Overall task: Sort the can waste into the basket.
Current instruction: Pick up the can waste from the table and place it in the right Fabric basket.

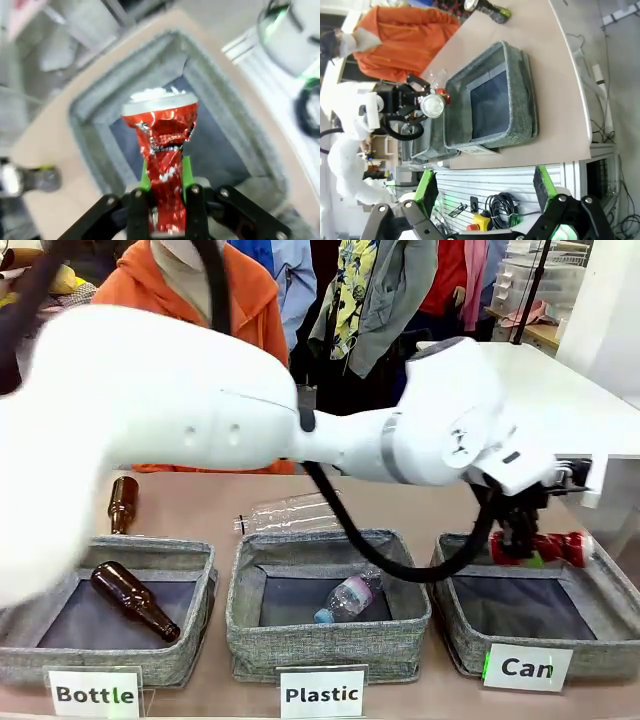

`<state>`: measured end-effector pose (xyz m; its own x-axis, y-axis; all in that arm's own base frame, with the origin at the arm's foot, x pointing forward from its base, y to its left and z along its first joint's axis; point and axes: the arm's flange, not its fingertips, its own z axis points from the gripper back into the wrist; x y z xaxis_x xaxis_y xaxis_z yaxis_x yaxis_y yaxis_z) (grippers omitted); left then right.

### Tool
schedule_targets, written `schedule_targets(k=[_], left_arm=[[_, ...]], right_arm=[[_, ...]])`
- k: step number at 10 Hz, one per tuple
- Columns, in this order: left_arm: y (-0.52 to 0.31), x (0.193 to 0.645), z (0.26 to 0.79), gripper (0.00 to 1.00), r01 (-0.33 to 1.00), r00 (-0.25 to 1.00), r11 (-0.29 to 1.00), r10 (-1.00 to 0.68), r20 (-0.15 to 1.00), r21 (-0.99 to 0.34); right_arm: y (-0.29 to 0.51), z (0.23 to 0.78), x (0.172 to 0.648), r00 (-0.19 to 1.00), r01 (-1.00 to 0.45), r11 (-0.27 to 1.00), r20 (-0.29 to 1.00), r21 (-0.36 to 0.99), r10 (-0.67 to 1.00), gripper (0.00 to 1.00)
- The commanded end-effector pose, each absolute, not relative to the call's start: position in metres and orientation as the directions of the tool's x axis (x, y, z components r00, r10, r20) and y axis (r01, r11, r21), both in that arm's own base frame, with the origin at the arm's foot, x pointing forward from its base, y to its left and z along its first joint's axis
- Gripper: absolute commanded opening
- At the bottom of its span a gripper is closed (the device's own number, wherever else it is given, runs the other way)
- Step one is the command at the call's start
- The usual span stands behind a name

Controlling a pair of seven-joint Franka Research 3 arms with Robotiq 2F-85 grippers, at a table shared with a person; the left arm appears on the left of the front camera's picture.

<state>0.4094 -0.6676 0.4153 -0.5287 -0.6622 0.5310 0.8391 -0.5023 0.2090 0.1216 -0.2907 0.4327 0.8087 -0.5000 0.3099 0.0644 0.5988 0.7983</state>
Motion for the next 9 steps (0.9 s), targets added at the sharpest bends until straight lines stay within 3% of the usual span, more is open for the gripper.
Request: schedule_targets(k=[1, 3, 4, 5, 6, 7, 9], left_arm=[[-0.7144, 0.4261, 0.4360, 0.26, 0.772, -0.618, -0.595, -0.622, 0.481, 0.223], [-0.7209, 0.4220, 0.4312, 0.26, 0.723, -0.675, -0.647, -0.589, 0.445, 0.241], [-0.7213, 0.4196, 0.4305, 0.32, 0.700, -0.695, -0.675, -0.568, 0.441, 0.233], [-0.7212, 0.4185, 0.4299, 0.69, 0.699, -0.694, -0.677, -0.563, 0.448, 0.232], [-0.7209, 0.4195, 0.4294, 0.91, 0.696, -0.698, -0.679, -0.562, 0.444, 0.234], [-0.7206, 0.4189, 0.4292, 1.00, 0.700, -0.696, -0.674, -0.572, 0.434, 0.235], [-0.7183, 0.4210, 0.4273, 1.00, 0.708, -0.686, -0.671, -0.580, 0.439, 0.221]], right_arm=[[-0.2869, 0.4363, 0.1199, 0.818, 0.058, 0.617, 0.317, 0.785, -0.480, 1.00], [-0.2869, 0.4363, 0.1199, 0.818, 0.058, 0.617, 0.317, 0.785, -0.480, 1.00], [-0.2869, 0.4363, 0.1199, 0.818, 0.058, 0.617, 0.317, 0.785, -0.480, 1.00], [-0.2869, 0.4363, 0.1199, 0.818, 0.058, 0.617, 0.317, 0.785, -0.480, 1.00], [-0.2869, 0.4363, 0.1199, 0.818, 0.058, 0.617, 0.317, 0.785, -0.480, 1.00], [-0.2869, 0.4363, 0.1199, 0.818, 0.058, 0.617, 0.317, 0.785, -0.480, 1.00], [-0.2869, 0.4363, 0.1199, 0.818, 0.058, 0.617, 0.317, 0.785, -0.480, 1.00]])
